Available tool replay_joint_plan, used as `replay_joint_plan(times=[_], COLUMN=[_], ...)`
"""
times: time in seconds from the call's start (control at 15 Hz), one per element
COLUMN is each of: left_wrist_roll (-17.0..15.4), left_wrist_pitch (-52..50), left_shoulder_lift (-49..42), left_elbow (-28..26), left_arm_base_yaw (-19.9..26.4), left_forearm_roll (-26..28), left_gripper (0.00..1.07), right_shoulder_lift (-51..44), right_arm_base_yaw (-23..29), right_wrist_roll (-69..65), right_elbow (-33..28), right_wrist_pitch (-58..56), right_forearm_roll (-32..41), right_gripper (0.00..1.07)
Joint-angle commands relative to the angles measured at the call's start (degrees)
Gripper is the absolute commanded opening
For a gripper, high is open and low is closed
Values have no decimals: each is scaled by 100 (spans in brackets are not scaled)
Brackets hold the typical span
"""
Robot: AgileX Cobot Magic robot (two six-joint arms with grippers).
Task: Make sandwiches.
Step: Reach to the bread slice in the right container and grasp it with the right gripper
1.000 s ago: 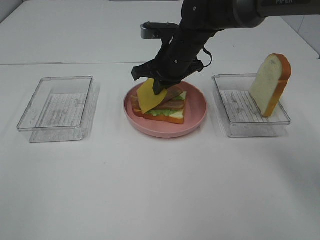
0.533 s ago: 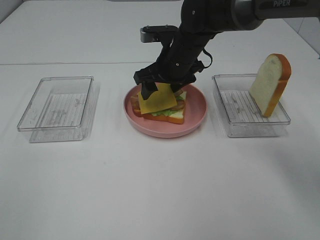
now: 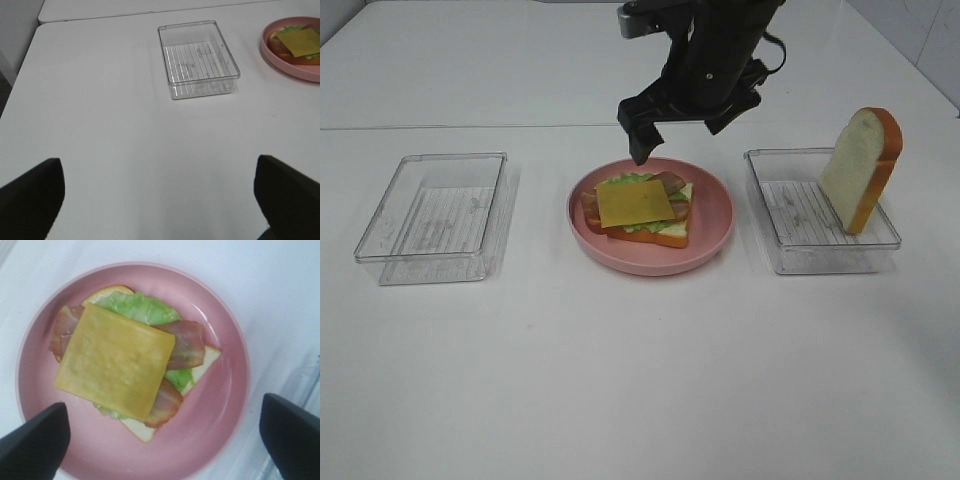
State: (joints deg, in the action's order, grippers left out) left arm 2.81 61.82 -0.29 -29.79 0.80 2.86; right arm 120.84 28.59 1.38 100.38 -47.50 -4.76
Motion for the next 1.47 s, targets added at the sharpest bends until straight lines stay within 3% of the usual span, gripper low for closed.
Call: replay_joint_plan(times=[0.07, 0.27, 0.4, 0.93, 1.13, 1.47], left_wrist_roll=[-29, -29, -29, -29, -29, -29], left_wrist_pitch=[-23, -23, -23, -23, -23, -23], left_shoulder_lift=[-80, -80, -80, -80, -80, -80], left_elbow=[11, 11, 11, 11, 11, 11], left_arm_base_yaw=[0, 0, 0, 0, 0, 0], left_forearm_roll=[23, 23, 23, 23, 23, 23], left_gripper=[95, 95, 95, 95, 95, 95], right_shoulder_lift=[-487, -728, -825, -745, -470, 149], right_arm_base_yaw=[-80, -355, -945, -2693, -2951, -2951], right_wrist_roll=[-229, -241, -275, -57, 46, 138], right_elbow=[413, 871, 1077, 1037, 1031, 1031], right_wrist_pitch=[-779, -1335, -1627, -1530, -1524, -1450], right_forearm_roll=[-315, -332, -292, 550, 791, 825], right_gripper=[99, 99, 99, 99, 99, 99])
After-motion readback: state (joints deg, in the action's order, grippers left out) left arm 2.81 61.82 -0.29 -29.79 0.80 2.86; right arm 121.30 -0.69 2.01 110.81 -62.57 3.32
